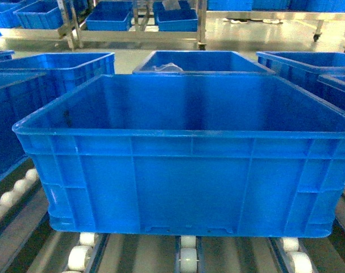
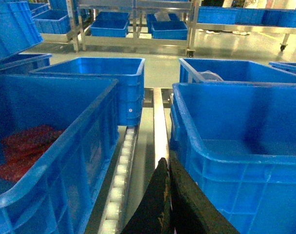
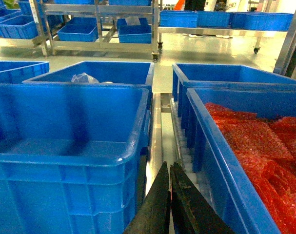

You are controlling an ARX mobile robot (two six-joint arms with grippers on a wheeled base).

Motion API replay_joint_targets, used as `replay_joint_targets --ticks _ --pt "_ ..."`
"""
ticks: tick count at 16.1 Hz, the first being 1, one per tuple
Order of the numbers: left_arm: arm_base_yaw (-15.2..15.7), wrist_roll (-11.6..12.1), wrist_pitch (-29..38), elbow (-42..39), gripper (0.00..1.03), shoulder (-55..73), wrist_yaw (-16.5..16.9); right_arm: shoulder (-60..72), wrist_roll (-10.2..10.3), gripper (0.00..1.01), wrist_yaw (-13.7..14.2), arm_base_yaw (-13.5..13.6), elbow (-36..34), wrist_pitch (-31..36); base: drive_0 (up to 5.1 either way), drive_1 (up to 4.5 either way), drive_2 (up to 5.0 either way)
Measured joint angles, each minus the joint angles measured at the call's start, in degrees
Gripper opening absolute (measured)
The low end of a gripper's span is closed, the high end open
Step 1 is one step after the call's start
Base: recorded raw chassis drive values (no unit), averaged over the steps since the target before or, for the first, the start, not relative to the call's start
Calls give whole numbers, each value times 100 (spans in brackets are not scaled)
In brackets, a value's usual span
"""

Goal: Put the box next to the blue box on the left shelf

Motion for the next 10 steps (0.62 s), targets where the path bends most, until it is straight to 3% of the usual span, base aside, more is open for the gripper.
replay_joint_targets --ticks 2,3,4,10 --pt "0 0 -339 -129 2 -461 0 -455 0 1 0 0 -149 -317 0 0 0" --pt "0 0 9 -326 2 -492 0 -678 0 1 0 0 -208 -472 0 0 0" --pt "0 2 -313 -352 2 -664 0 -704 0 1 0 0 -378 -179 0 0 0" --pt "0 2 -1587 -352 2 -2094 0 -2079 0 1 0 0 -409 -1539 0 0 0"
